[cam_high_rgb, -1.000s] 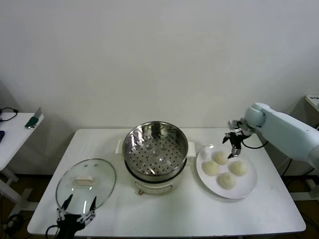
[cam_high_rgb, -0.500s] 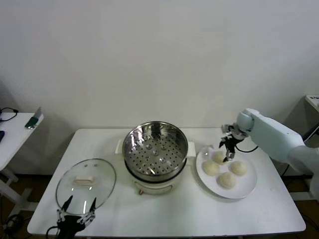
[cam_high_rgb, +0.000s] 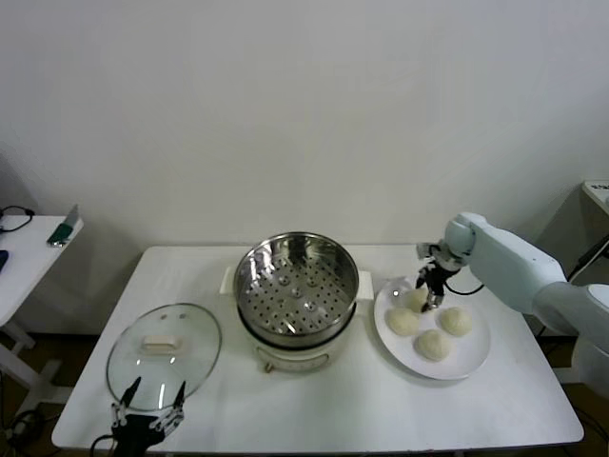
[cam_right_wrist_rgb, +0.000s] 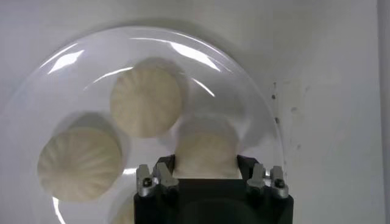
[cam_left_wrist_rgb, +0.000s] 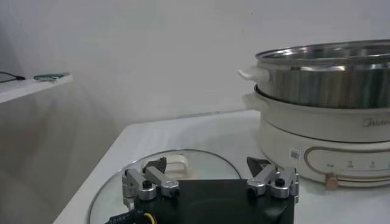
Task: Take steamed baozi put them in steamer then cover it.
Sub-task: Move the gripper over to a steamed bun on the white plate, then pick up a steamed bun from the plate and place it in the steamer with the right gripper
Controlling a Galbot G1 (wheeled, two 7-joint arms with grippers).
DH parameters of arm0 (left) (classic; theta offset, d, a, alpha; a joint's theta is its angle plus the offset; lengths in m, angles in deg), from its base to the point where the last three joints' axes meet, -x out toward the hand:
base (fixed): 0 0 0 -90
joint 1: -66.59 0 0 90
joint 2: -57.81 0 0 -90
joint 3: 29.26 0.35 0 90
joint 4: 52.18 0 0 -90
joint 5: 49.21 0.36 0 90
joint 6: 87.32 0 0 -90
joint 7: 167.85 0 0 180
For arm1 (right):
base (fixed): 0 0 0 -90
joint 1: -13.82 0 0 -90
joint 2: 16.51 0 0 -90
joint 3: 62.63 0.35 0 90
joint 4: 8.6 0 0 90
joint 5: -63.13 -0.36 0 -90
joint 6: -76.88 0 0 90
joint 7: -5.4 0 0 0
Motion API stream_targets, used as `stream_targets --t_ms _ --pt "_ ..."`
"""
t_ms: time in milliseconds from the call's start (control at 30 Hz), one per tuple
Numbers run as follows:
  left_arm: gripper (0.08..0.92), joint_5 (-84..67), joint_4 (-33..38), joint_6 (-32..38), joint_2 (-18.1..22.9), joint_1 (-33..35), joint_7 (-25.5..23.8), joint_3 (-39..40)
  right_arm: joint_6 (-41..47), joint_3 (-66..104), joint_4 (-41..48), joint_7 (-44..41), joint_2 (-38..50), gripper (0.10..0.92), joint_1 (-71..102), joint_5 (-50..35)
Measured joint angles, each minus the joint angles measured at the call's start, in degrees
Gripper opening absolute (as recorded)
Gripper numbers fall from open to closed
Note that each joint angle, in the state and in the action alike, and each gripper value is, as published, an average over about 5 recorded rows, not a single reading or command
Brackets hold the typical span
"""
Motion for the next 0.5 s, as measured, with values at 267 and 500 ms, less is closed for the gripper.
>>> stream_targets --t_ms 267,500 --pt "0.823 0.5 -0.2 -0.1 0.0 0.1 0.2 0.0 -1.8 -3.8 -3.7 -1.4 1.4 0.670 -5.0 -1.2" --pt "0.823 0.2 -0.1 0.3 -0.7 0.1 0.2 -0.2 -5.2 -11.8 -11.7 -2.4 1.5 0.669 -17.4 -4.8"
